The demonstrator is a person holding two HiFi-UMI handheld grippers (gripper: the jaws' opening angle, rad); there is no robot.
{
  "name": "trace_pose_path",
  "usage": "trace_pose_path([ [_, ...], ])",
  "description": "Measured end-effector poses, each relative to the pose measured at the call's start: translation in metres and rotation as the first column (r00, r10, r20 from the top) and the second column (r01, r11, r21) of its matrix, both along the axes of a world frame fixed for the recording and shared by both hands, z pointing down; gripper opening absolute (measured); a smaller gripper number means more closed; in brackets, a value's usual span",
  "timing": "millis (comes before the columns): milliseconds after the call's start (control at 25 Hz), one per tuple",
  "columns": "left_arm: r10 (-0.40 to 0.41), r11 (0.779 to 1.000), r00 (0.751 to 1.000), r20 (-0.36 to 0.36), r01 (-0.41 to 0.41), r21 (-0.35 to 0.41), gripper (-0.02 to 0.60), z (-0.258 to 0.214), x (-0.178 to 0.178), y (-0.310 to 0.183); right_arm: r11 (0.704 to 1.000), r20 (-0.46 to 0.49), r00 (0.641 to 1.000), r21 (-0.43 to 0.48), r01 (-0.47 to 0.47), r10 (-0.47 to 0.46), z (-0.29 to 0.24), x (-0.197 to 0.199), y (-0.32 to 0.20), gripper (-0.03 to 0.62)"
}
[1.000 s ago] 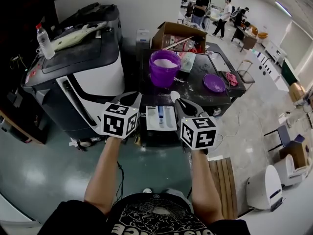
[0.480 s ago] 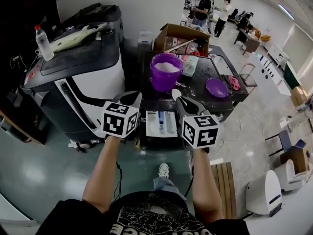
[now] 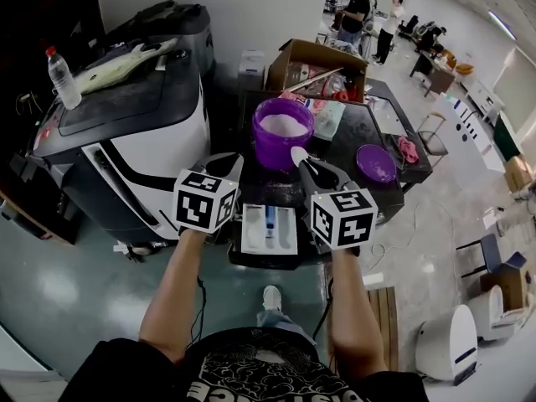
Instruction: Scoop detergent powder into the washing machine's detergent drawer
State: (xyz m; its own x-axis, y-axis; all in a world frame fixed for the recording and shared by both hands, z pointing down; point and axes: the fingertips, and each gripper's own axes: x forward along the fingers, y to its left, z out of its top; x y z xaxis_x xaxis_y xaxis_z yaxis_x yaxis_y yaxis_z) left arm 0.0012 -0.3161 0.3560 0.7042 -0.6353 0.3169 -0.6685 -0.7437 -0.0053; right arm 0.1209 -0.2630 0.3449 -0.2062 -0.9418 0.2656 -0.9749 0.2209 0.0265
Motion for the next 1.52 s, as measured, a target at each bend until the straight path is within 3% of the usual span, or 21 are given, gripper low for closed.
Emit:
trace_pose_path([
  [560, -0.063, 0.998, 0.998, 0.013, 0.063, -0.029, 0.0, 0.01, 0.029, -0.056, 0.984, -0.091, 0.982, -0.081, 0.156, -0.163, 0.0, 0.03, -0.084, 0.037],
  [920, -0.076, 0.997, 0.997, 0.022, 0.076, -0.019, 0.0, 0.012, 0.044, -0.072, 0.955, -0.186, 0.94, -0.141, 0.261, -0.285, -0.009, 0.036, -0.132, 0.037],
  [1160, -0.079, 0.997, 0.996, 0.036, 0.079, 0.004, 0.0, 0.011, 0.054, -0.079, 0.911, -0.28, 0.873, -0.227, 0.344, -0.399, -0.009, 0.026, -0.16, 0.037],
  [1520, -0.126, 0.992, 0.992, 0.008, 0.126, 0.013, 0.002, 0.01, 0.051, -0.098, 0.795, -0.368, 0.717, -0.414, 0.443, -0.592, 0.019, 0.004, -0.181, 0.037],
])
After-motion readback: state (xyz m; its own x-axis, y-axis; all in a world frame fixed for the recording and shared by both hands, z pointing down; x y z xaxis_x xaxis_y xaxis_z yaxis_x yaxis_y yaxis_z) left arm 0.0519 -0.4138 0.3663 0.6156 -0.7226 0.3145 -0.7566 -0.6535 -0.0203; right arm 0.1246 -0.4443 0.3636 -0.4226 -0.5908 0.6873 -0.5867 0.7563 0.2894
